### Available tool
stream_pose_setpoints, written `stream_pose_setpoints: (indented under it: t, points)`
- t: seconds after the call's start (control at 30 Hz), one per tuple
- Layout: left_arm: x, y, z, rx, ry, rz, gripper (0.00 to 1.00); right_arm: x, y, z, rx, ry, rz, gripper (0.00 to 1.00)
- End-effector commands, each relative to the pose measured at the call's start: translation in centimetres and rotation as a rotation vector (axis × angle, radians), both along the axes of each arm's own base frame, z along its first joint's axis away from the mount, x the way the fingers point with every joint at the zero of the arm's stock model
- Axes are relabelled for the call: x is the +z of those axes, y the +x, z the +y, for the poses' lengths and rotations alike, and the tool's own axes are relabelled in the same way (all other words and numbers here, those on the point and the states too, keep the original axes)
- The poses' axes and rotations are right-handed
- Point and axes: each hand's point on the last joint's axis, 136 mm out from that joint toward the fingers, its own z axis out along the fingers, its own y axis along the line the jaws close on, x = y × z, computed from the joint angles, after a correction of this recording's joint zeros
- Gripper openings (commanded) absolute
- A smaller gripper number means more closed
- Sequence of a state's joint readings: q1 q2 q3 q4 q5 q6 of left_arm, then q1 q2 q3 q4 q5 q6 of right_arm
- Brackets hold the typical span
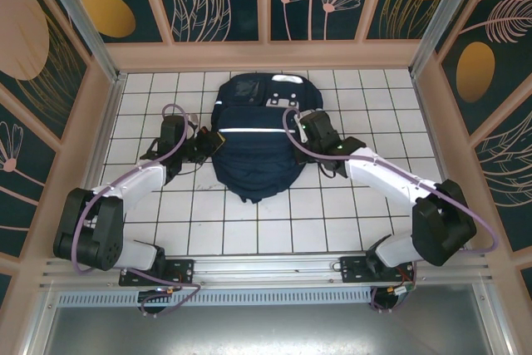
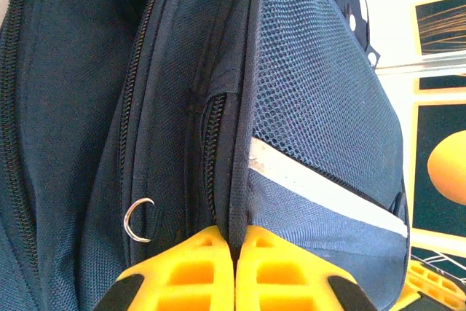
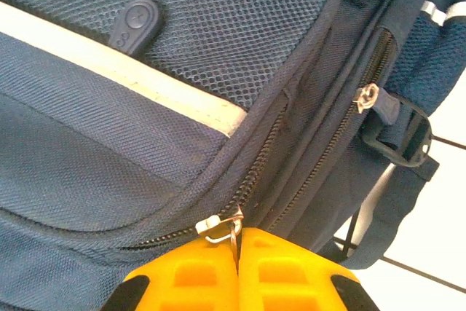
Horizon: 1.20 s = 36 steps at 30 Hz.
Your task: Pack books, pencil case, and school supplies into a backpack
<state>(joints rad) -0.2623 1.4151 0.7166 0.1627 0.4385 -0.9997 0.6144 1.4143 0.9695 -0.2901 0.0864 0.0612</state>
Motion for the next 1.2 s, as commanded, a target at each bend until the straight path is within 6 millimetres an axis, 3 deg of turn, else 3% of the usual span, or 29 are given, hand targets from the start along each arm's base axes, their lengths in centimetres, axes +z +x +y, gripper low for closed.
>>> stream_pose_setpoints:
  t: [0.0, 0.17, 0.3, 0.5, 0.6, 0.7, 0.73, 0.8, 0.93, 1.03, 1.1, 1.17]
  points:
    - [-3.3, 0.3, 3.8, 0.118, 0.147, 0.071, 0.0, 1.6, 3.6, -5.4, -0.109, -0.092, -0.092, 0.0]
    - [-3.5, 0.5, 3.7, 0.107, 0.152, 0.072, 0.0, 0.5, 3.9, -3.3, 0.101, -0.101, -0.022, 0.0]
    - [-3.6, 0.6, 3.9, 0.112, 0.171, 0.072, 0.0, 0.0, 5.2, -4.0, 0.117, -0.154, -0.002, 0.0]
    - [-4.1, 0.4, 3.9, 0.101, 0.182, 0.081, 0.0, 1.0, 8.0, -5.7, 0.078, -0.229, -0.041, 0.0]
    - [-4.0, 0.3, 3.9, 0.093, 0.182, 0.077, 0.0, 1.2, 9.3, -5.3, 0.069, -0.225, -0.058, 0.02]
    - [-3.4, 0.4, 3.5, 0.071, 0.172, 0.059, 0.0, 1.0, 9.7, -4.4, 0.067, -0.179, -0.038, 0.09]
    - [-3.1, 0.4, 3.3, 0.058, 0.169, 0.05, 0.04, 1.2, 9.4, -4.1, 0.073, -0.151, -0.027, 0.14]
    - [-2.2, 0.4, 3.1, 0.037, 0.166, 0.032, 0.31, 2.3, 8.4, -3.6, 0.08, -0.091, -0.027, 0.26]
    - [0.6, 0.6, 3.6, 0.048, 0.202, -0.025, 0.65, 7.2, 6.7, -4.4, 0.011, 0.025, -0.157, 0.51]
    - [2.7, 1.2, 5.1, 0.1, 0.282, -0.07, 0.79, 10.9, 5.8, -6.5, -0.102, 0.106, -0.271, 0.68]
    - [3.9, 1.7, 7.1, 0.176, 0.373, -0.099, 0.85, 12.5, 5.4, -8.5, -0.184, 0.158, -0.313, 0.78]
    - [5.1, 2.1, 9.9, 0.296, 0.49, -0.127, 0.95, 13.6, 5.2, -11.6, -0.325, 0.155, -0.388, 0.85]
